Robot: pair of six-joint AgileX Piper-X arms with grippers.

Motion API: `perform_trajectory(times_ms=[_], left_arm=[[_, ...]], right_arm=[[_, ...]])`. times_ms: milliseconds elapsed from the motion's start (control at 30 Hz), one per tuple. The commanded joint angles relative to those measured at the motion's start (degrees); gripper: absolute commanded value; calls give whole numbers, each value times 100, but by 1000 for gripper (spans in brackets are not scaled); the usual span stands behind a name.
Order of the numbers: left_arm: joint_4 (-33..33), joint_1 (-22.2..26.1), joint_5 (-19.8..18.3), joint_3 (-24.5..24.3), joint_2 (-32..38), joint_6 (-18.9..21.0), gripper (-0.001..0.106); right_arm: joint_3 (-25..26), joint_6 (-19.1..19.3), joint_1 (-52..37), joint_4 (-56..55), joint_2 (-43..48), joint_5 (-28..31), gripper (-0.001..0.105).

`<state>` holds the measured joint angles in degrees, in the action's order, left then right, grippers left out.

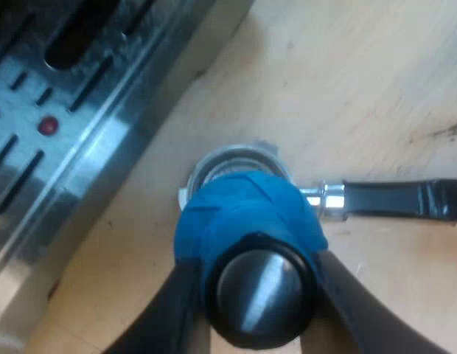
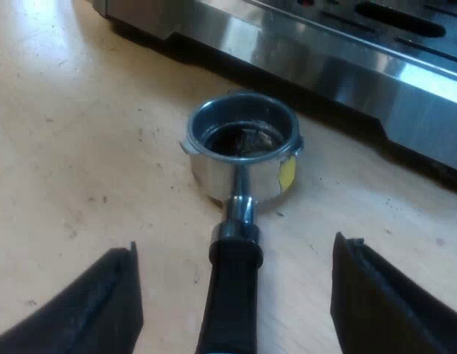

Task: Grind coffee beans and then tamp

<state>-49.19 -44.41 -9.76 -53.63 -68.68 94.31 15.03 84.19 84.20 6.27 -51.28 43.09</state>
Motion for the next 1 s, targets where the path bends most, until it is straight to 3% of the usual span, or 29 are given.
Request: perform_trajectory(times_ms=[33, 267, 1000], left_arm=[[90, -11, -46, -56, -130, 3, 0], [337, -11, -294, -56, -415, 3, 0], [794, -11, -176, -56, -1359, 3, 0]], right_arm=[[-3, 59, 6, 269, 27, 15, 58], [-3, 94, 6, 246, 27, 39, 58], [-3, 94, 6, 246, 27, 39, 58]])
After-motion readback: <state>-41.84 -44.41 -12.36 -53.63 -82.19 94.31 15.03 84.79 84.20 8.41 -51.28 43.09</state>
